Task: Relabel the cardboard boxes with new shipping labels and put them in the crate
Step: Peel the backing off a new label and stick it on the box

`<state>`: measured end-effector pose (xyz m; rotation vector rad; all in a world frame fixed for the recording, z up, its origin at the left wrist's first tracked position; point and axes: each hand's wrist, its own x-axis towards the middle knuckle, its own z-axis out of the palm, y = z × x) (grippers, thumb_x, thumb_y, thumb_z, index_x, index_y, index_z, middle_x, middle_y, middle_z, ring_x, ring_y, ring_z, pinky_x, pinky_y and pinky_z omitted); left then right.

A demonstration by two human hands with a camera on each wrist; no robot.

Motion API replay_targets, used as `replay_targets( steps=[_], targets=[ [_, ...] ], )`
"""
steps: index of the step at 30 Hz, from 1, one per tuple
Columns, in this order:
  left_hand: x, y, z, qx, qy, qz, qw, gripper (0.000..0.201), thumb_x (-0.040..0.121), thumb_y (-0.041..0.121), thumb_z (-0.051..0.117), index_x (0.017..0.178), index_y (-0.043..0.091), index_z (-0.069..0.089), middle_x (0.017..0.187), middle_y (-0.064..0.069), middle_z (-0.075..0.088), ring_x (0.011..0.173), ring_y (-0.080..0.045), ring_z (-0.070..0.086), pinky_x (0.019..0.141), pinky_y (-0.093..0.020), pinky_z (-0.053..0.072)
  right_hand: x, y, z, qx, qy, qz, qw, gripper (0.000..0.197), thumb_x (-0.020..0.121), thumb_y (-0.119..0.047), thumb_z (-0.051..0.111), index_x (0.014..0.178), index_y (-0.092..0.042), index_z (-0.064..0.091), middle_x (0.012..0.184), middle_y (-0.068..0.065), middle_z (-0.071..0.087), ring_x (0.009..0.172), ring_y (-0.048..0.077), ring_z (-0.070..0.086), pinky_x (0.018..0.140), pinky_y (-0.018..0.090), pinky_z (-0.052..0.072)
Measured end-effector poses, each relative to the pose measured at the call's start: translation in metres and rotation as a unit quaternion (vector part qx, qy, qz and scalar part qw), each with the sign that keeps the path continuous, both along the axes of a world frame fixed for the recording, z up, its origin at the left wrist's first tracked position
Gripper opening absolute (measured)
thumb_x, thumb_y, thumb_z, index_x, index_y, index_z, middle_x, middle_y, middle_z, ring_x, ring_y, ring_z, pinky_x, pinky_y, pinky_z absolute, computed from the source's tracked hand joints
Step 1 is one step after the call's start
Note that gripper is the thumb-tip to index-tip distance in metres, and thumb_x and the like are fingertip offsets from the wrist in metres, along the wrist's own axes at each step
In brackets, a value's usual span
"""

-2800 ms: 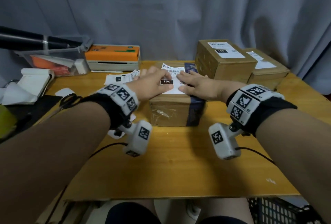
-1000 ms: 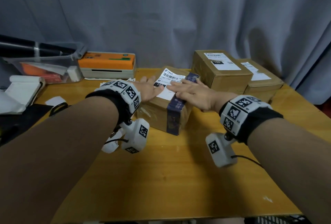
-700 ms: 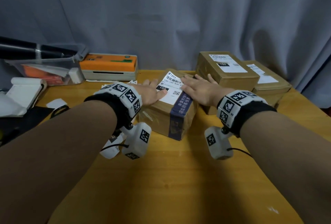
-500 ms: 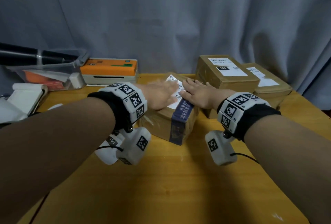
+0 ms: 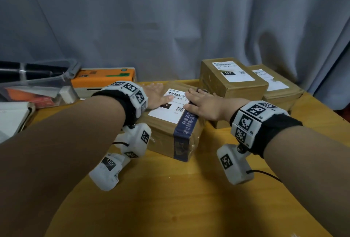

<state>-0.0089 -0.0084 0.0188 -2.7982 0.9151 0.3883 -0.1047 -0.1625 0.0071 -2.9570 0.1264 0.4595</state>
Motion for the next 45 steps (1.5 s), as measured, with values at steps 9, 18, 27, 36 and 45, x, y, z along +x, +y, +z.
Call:
replay_targets(
  steps=[9, 18, 27, 36, 45],
  targets=[
    [-0.009, 0.018, 0.009, -0.093, 0.154, 0.025, 0.983, 0.051, 0.099, 0.029, 0.04, 0.146, 0.012, 0.028, 0.152, -0.009, 0.032, 0.138, -0.026, 0.033, 0.115, -0.038, 0.025, 0.0, 0.04, 0.027, 0.117, 0.042, 0.077, 0.989, 0.058, 0.1, -0.05, 0.016, 0.151, -0.029, -0.003, 0.16, -0.003, 0.002, 0.147, 0.018, 0.002, 0.117, 0.035, -0.001],
    [-0.01, 0.038, 0.012, -0.122, 0.183, 0.086, 0.972, 0.068, 0.095, 0.05, 0.039, 0.151, 0.023, 0.011, 0.149, -0.008, 0.038, 0.126, -0.026, 0.047, 0.098, -0.032, 0.04, 0.013, 0.012, 0.027, -0.027, 0.043, 0.002, 0.999, 0.06, 0.1, -0.05, 0.012, 0.152, -0.021, 0.008, 0.16, -0.002, 0.001, 0.147, 0.026, 0.002, 0.116, 0.054, -0.003],
    [-0.013, 0.045, 0.012, -0.157, 0.222, 0.115, 0.955, 0.063, 0.095, 0.043, 0.046, 0.149, 0.035, 0.014, 0.108, -0.011, 0.065, 0.072, -0.023, 0.064, 0.054, -0.027, 0.052, 0.022, 0.041, 0.033, 0.106, 0.091, 0.024, 0.99, 0.049, 0.104, -0.035, 0.02, 0.15, -0.02, 0.018, 0.157, 0.002, 0.02, 0.143, 0.02, 0.021, 0.114, 0.034, 0.016],
    [-0.013, 0.05, 0.005, -0.195, 0.23, 0.121, 0.946, 0.06, 0.095, 0.04, 0.046, 0.149, 0.034, 0.017, 0.086, -0.003, 0.063, 0.057, -0.014, 0.056, 0.046, -0.021, 0.049, 0.013, 0.054, 0.035, 0.09, 0.066, 0.039, 0.993, 0.05, 0.103, -0.029, 0.025, 0.15, -0.011, 0.018, 0.158, 0.004, 0.017, 0.145, 0.021, 0.015, 0.115, 0.033, 0.012],
    [-0.024, 0.043, 0.014, -0.076, 0.125, 0.045, 0.988, 0.06, 0.1, 0.036, 0.035, 0.151, 0.021, 0.007, 0.149, -0.011, 0.038, 0.125, -0.027, 0.048, 0.094, -0.032, 0.046, 0.03, 0.028, 0.029, 0.057, 0.064, 0.008, 0.996, 0.055, 0.103, -0.041, 0.017, 0.152, -0.019, 0.007, 0.161, 0.0, 0.001, 0.147, 0.024, -0.002, 0.117, 0.044, 0.0]
  ],
)
